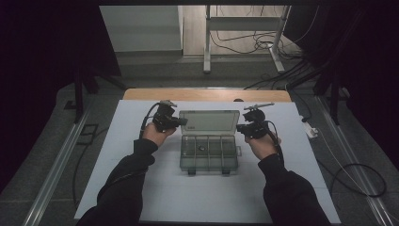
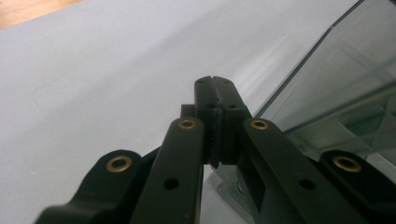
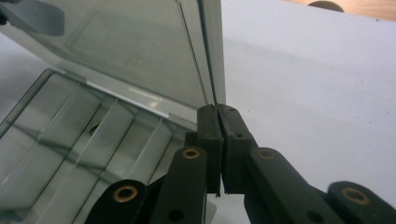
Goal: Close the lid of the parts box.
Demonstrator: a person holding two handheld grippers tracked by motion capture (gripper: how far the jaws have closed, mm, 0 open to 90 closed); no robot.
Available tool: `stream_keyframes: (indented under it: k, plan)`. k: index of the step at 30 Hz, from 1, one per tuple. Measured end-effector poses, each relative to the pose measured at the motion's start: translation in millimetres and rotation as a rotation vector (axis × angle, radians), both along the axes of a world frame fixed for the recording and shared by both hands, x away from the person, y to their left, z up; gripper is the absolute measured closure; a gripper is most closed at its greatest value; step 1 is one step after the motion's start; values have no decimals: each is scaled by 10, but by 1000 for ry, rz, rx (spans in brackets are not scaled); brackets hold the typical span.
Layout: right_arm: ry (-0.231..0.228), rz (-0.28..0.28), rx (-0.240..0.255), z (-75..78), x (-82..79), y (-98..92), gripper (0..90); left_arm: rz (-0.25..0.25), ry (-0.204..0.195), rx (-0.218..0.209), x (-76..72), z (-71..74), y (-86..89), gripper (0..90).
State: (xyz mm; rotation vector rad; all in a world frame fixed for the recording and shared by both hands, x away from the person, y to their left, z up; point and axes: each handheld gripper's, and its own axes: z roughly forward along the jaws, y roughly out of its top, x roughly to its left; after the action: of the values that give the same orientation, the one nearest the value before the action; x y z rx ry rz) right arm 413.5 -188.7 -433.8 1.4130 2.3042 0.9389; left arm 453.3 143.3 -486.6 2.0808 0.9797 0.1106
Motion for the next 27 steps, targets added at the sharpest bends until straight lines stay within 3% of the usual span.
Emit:
stream_keyframes:
  k: [10, 20, 27]
  plan:
    - [29, 54, 22, 41, -122, -23, 873, -17, -1, -12, -125, 57, 13, 888]
    - [30, 116, 34, 66, -264, -20, 874, -26, -14, -16, -313, 149, 121, 888]
    - [28, 158, 35, 66, -367, 3, 874, -44, -25, -23, -435, 205, 102, 888]
